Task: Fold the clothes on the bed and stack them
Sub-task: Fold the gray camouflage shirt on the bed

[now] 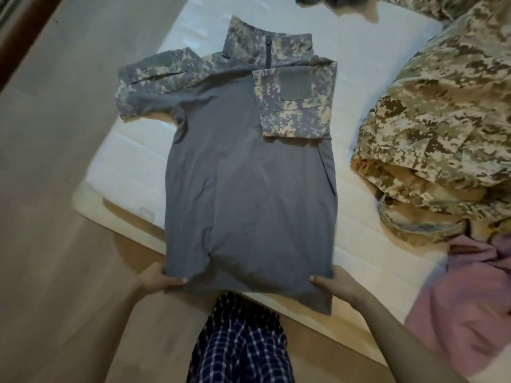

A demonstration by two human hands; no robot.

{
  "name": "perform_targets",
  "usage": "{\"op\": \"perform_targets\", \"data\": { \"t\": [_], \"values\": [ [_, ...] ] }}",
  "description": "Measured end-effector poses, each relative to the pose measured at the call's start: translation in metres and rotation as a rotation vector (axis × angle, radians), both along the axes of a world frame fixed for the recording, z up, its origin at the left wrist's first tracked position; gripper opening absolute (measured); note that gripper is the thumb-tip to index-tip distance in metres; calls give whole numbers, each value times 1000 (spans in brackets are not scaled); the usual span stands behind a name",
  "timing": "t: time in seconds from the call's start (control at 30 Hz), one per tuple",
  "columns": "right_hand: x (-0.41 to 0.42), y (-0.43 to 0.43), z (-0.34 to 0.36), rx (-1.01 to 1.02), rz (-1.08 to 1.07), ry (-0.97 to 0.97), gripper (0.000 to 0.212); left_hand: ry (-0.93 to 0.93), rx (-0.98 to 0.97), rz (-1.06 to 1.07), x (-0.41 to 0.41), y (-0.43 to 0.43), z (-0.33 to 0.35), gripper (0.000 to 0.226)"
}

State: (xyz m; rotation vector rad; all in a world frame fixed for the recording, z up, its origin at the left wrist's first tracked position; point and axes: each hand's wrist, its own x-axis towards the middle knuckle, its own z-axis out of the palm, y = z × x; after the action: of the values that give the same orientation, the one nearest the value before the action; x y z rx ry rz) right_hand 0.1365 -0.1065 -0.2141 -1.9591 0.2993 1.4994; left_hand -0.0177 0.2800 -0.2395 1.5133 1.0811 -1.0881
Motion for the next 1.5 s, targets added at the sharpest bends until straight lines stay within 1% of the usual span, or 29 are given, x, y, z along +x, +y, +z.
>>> {"op": "perform_targets", "data": {
  "t": [0.03, 0.07, 0.13, 0.17, 0.23, 0.3, 0.4, 0.5, 0.53, 0.6, 0.67, 0.7, 0.73, 0.77, 0.83, 0.87, 0.97, 1.03, 1.1, 1.17, 1.2, 1.23, 1.27, 1.37, 1.4, 1.43, 1.5],
  "values": [
    [-5, -6, 4, 15, -62, -60, 37, 11, 0, 33, -8, -1, 6, 48],
    [-11, -12, 9, 2, -129, -166, 31, 10, -12, 102, -17, -2, 11, 46],
    [-23, -25, 18, -107, -244, -410, 19, -20, -11, 261, -36, -7, 20, 45],
    [-30, -31, 22, -163, -284, -482, 18, -38, 27, 299, -43, -13, 23, 43],
    [-43, -41, 31, -199, -326, -498, 17, -46, 167, 329, -58, -30, 26, 39],
    [-51, -45, 34, -179, -326, -455, 15, -52, 315, 400, -66, -45, 25, 39],
    [-57, -45, 45, -132, -346, -461, 17, -145, 450, 491, -72, -64, 30, 35],
    [-64, -47, 48, -142, -293, -472, 18, -172, 589, 414, -88, -69, 30, 35],
    [-67, -49, 46, -170, -235, -456, 18, -151, 623, 347, -92, -67, 28, 35],
    [-69, -54, 40, -269, -13, -343, 13, -100, 607, 205, -96, -62, 22, 33],
    [-68, -56, 36, -350, 161, -219, 33, -75, 522, 127, -92, -56, 15, 42],
    [-66, -55, 36, -375, 178, -197, 42, -61, 504, 95, -84, -54, 14, 47],
    [-63, -52, 35, -401, 172, -218, 47, -54, 523, 58, -72, -52, 15, 53],
    [-57, -47, 37, -422, 159, -266, 48, -75, 570, 23, -58, -50, 16, 57],
    [-40, -30, 39, -433, 137, -387, 43, -198, 654, -18, -16, -45, 25, 59],
    [-28, -18, 41, -424, 135, -454, 40, -262, 666, -1, 9, -42, 32, 57],
    [16, 38, 47, -364, 146, -662, 38, -445, 588, 211, 85, -20, 48, 48],
    [52, 85, 45, -299, 172, -793, 40, -496, 532, 329, 134, 2, 53, 46],
    [92, 136, 39, -245, 229, -879, 46, -522, 490, 467, 178, 29, 53, 46],
    [131, 183, 27, -203, 262, -925, 53, -505, 416, 663, 215, 61, 46, 44],
    [148, 203, 21, -194, 279, -944, 56, -480, 353, 784, 230, 76, 41, 38],
    [163, 219, 14, -194, 302, -959, 58, -451, 274, 905, 242, 91, 35, 24],
    [176, 231, 7, -204, 330, -965, 61, -428, 219, 1001, 253, 104, 31, 12],
    [207, 248, -13, -308, 409, -942, 72, -408, 167, 1180, 274, 140, 12, 17],
    [215, 252, -19, -372, 428, -944, 75, -417, 164, 1207, 278, 150, 4, 21],
    [222, 256, -23, -441, 446, -962, 76, -438, 150, 1225, 281, 158, -3, 21],
    [231, 268, -28, -546, 442, -1006, 72, -476, 94, 1247, 287, 168, -10, 14]
  ]
}}
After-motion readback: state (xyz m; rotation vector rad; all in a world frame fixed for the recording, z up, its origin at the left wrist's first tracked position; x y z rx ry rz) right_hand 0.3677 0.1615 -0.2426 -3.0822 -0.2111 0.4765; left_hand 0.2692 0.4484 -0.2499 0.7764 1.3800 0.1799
